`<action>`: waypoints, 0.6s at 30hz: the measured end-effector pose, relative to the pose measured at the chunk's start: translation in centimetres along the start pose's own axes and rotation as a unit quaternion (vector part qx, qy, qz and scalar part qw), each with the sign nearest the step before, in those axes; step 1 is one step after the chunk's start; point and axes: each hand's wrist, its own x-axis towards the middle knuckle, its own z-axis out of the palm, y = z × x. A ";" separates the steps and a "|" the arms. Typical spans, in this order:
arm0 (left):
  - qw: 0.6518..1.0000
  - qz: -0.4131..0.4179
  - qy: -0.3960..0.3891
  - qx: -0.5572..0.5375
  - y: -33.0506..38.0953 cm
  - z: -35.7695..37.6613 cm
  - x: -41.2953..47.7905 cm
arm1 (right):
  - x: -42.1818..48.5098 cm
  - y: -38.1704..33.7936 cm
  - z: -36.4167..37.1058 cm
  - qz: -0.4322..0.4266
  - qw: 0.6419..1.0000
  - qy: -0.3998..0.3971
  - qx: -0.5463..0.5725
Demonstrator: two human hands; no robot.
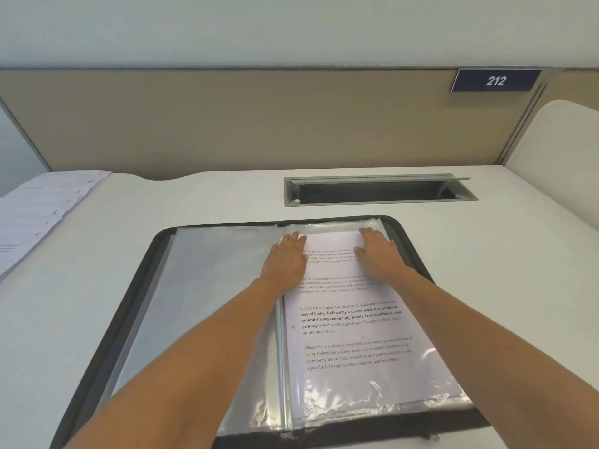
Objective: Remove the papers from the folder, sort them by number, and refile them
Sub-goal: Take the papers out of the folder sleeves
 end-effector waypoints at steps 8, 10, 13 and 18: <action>0.997 0.017 0.075 -0.020 -0.5 1.5 0.4 | 0.8 0.4 -0.4 -0.017 0.991 0.087 0.100; 0.993 0.028 0.110 -0.025 -0.6 1.9 0.3 | 1.2 0.4 -0.6 -0.030 0.988 0.093 0.119; 0.989 0.026 0.133 -0.051 -0.8 2.5 0.4 | 1.9 0.0 -1.2 -0.061 0.990 0.070 0.106; 0.986 0.010 0.149 -0.078 -1.0 3.0 0.6 | 3.4 -1.7 -2.4 -0.115 0.993 0.002 0.000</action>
